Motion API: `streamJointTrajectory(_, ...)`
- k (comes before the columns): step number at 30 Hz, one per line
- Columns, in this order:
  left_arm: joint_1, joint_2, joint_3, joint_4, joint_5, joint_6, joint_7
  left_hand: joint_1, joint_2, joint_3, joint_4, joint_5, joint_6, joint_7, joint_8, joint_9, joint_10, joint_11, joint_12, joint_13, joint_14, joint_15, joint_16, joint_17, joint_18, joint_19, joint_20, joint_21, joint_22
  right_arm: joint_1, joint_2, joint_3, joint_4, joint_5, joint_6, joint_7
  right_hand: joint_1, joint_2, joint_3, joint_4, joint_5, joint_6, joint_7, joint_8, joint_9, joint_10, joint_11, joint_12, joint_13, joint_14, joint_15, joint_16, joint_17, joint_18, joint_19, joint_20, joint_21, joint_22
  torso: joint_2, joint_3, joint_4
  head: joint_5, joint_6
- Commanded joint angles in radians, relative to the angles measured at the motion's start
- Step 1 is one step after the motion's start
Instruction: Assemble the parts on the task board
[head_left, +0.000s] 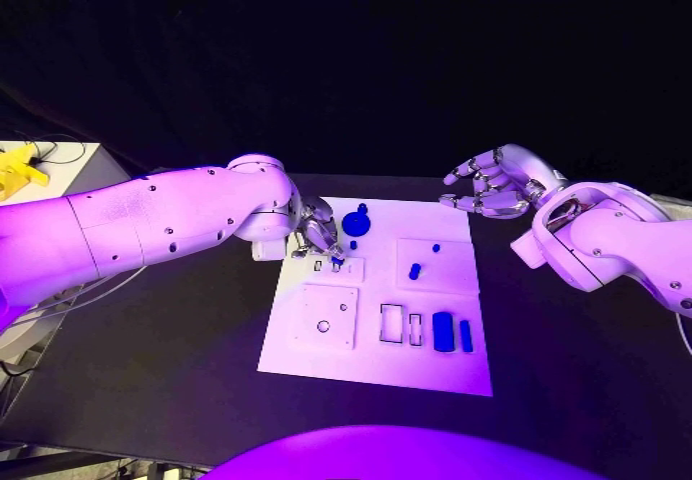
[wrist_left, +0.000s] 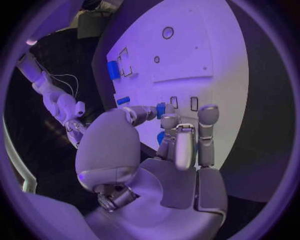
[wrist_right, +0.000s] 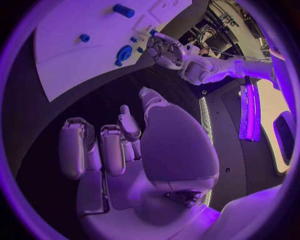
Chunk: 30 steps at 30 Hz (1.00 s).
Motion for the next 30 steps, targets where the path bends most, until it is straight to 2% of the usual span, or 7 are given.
streamJointTrajectory(1,0.0,0.008,-0.001,-0.004,-0.075,0.021,0.0,-0.005,0.007,0.159,-0.154,0.005,0.03,-0.024,0.005,0.189,0.008,-0.002,0.004,0.0,0.056,-0.006,0.005,0.083,-0.021,0.011,-0.001,0.005,0.003,-0.001,0.001,0.0,0.0,-0.004,0.014,0.002,-0.006,-0.001,0.006,-0.002,0.007,-0.008,-0.002,0.004,-0.001,-0.005,0.0,-0.005,-0.001,0.056,0.0,-0.005,0.132,0.014,0.033,-0.001,-0.006,0.198,0.0,-0.0001,0.001,-0.001,0.0)
streamJointTrajectory(16,0.0,0.019,-0.009,0.001,-0.107,0.031,0.0,-0.029,0.002,0.174,-0.177,0.035,0.049,-0.032,0.004,0.2,0.029,-0.011,0.002,0.002,0.062,-0.014,0.009,0.098,-0.026,0.032,-0.009,0.019,0.03,-0.001,0.002,0.0,0.003,-0.013,0.014,0.002,-0.006,-0.001,0.007,-0.002,0.01,-0.008,-0.002,0.004,-0.001,-0.005,0.001,-0.005,-0.002,0.056,0.0,-0.005,0.133,0.015,0.033,-0.001,-0.007,0.197,0.0,-0.0007,0.0013,0.003,-0.003)
streamJointTrajectory(30,-0.004,0.018,-0.014,0.008,-0.126,0.045,-0.001,-0.038,0.004,0.176,-0.181,0.044,0.055,-0.034,0.004,0.202,0.034,-0.013,0.001,0.002,0.063,-0.016,0.01,0.1,-0.026,0.034,-0.011,0.02,0.031,-0.002,0.003,0.0,0.002,-0.014,0.016,0.002,-0.006,-0.001,0.007,-0.002,0.01,-0.008,-0.002,0.004,-0.001,-0.005,0.001,-0.005,-0.002,0.056,0.0,-0.005,0.133,0.015,0.033,-0.001,-0.007,0.197,0.001,-0.0007,0.0011,0.004,-0.005)
